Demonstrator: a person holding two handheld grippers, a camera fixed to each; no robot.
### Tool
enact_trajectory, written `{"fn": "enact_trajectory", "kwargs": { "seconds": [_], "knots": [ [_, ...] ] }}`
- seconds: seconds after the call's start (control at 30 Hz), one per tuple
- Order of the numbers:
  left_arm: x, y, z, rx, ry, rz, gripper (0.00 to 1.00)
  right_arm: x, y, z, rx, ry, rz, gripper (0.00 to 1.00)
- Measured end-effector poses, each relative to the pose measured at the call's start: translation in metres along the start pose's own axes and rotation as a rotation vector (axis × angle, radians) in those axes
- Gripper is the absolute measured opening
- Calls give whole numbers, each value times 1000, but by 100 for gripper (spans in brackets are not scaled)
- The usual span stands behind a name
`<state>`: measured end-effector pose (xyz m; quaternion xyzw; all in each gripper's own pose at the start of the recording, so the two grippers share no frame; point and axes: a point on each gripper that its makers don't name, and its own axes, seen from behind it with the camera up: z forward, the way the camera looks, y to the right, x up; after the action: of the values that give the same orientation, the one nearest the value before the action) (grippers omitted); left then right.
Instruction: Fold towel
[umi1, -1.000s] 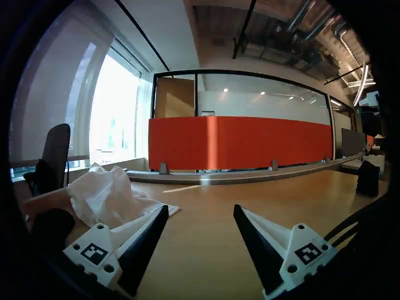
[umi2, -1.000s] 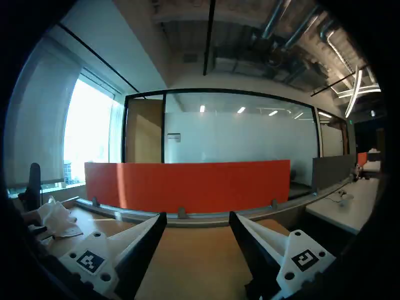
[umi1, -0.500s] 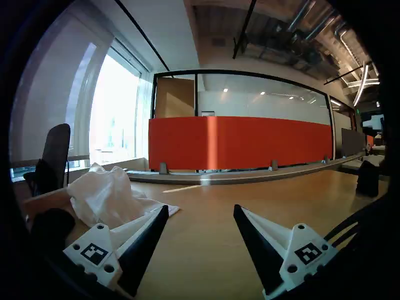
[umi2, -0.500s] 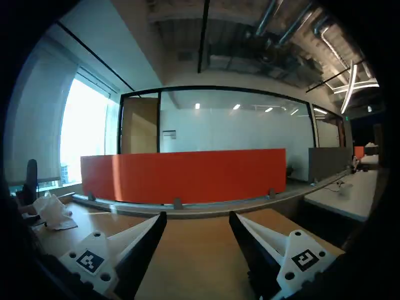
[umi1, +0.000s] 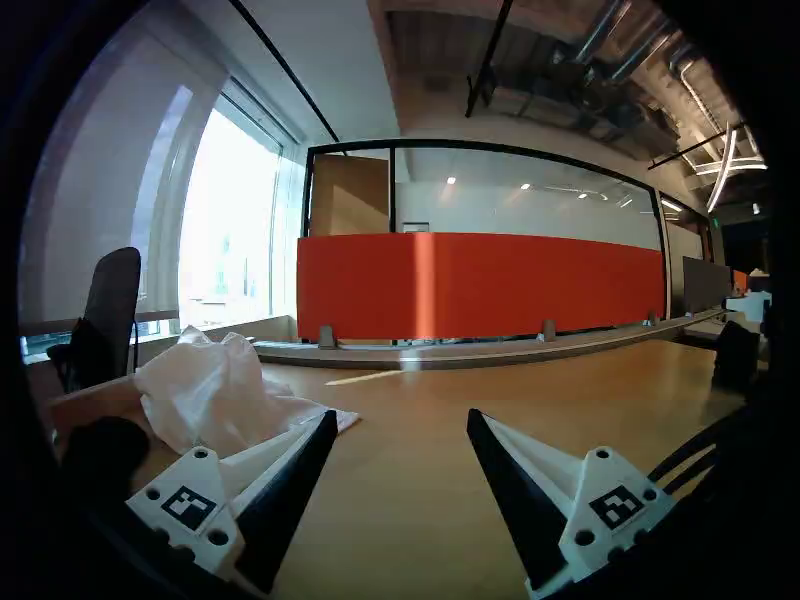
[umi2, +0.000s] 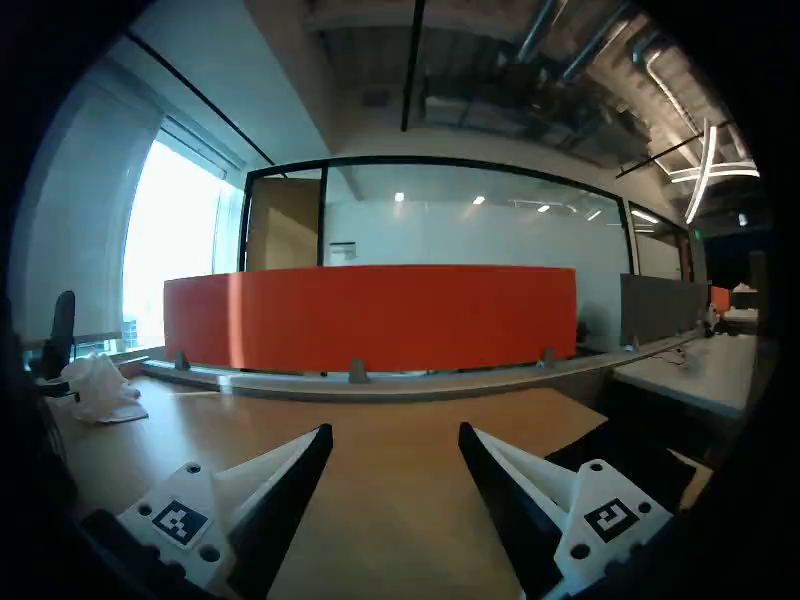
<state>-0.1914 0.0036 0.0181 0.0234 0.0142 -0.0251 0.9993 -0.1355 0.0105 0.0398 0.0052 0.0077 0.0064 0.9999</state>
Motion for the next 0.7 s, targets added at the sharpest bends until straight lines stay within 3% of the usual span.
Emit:
{"fn": "enact_trajectory", "kwargs": {
  "seconds": [0.3, 0.7],
  "knots": [
    [0, 0, 0, 0, 0, 0, 96, -17, -3, 4, 4, 13, -24, 98],
    [1, 0, 0, 0, 0, 0, 96, -41, 1, 3, 5, -5, -11, 98]
  ]
}}
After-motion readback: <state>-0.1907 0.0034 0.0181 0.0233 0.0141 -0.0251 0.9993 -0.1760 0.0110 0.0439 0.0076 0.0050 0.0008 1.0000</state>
